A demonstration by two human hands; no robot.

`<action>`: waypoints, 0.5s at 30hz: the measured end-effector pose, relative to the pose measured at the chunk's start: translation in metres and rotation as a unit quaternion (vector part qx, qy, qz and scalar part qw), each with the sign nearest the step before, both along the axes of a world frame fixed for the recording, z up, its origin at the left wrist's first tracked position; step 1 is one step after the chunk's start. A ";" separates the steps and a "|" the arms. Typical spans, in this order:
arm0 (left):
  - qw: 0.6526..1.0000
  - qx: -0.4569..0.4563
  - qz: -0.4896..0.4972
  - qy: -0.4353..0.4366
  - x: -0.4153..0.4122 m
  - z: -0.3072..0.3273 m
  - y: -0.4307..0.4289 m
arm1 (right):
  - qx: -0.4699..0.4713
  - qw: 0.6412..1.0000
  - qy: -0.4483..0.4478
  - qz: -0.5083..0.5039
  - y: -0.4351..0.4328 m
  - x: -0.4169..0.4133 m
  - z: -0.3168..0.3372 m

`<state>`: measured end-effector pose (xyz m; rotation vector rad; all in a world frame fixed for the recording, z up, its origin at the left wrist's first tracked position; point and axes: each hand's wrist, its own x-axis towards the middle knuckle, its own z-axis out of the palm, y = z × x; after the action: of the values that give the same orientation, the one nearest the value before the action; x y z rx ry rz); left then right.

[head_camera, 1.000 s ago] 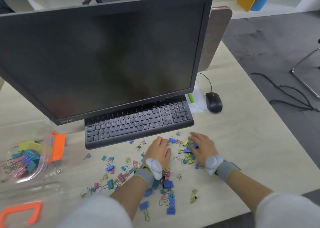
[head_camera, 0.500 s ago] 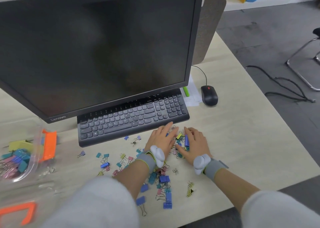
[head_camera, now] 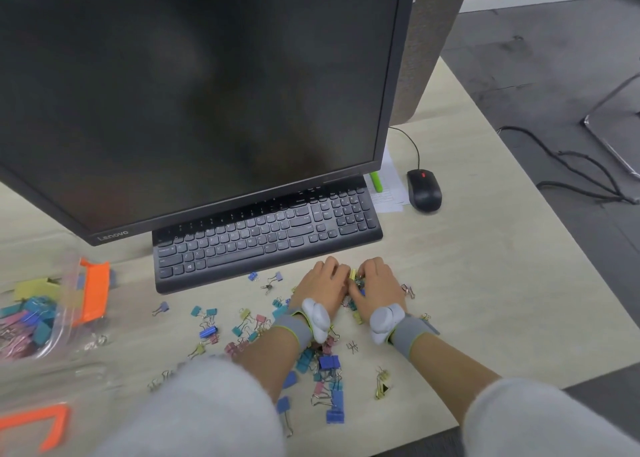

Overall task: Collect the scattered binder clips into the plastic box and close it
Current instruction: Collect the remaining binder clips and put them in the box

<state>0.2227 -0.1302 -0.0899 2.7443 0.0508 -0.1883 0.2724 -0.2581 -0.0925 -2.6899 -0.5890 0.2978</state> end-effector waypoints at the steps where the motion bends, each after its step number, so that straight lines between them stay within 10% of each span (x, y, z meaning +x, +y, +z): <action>1: 1.000 0.001 0.003 0.003 -0.001 0.000 0.000 | -0.002 1.000 0.009 0.006 0.002 0.000 0.000; 15: 0.992 -0.054 0.106 -0.036 -0.020 0.002 0.006 | 0.056 0.995 0.041 0.067 -0.003 -0.009 0.009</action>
<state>0.2028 -0.1241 -0.0879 2.6119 0.3018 -0.0323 0.2635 -0.2614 -0.0833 -2.5239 -0.7399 0.3972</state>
